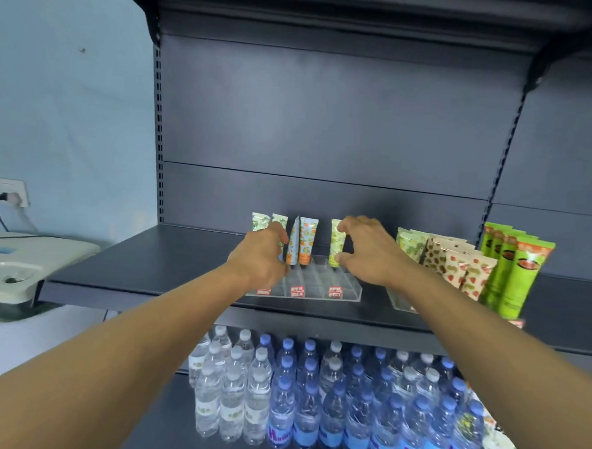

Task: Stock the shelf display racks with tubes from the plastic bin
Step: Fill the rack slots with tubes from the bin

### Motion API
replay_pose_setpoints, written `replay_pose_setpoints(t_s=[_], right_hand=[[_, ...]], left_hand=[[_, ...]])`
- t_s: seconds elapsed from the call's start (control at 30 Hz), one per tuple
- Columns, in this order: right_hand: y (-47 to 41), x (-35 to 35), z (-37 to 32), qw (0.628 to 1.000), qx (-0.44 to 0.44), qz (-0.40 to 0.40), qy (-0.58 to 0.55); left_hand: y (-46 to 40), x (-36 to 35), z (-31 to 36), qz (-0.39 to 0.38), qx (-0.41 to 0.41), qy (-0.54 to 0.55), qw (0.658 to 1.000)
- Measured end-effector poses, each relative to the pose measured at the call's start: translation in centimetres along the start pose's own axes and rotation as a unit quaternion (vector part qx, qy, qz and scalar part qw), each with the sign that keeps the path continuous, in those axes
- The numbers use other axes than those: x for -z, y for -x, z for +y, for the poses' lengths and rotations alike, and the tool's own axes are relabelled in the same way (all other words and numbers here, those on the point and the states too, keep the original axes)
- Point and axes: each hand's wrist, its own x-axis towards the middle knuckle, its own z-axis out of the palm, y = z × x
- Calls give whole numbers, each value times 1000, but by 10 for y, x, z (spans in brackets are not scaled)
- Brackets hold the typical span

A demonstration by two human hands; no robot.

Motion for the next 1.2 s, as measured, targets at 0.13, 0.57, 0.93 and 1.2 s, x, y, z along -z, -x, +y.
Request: replay_pose_setpoints(t_s=[0.13,0.57,0.93,1.2], right_hand=[[-7,-8,-5,1000,-2,-9,-17],[-110,-52,-32,994,-86,51,-41],[-137,-80,-31,984,-152,74,-49],[-142,-90,-23,984,-144,95,-41]], left_hand=[[4,6,-5,2,8,-38,999],[-53,7,-68,-31,56,-70,996],[-71,-18,-94,-65,78,-35,994],[-76,-21,-103,-53,83,-22,995]])
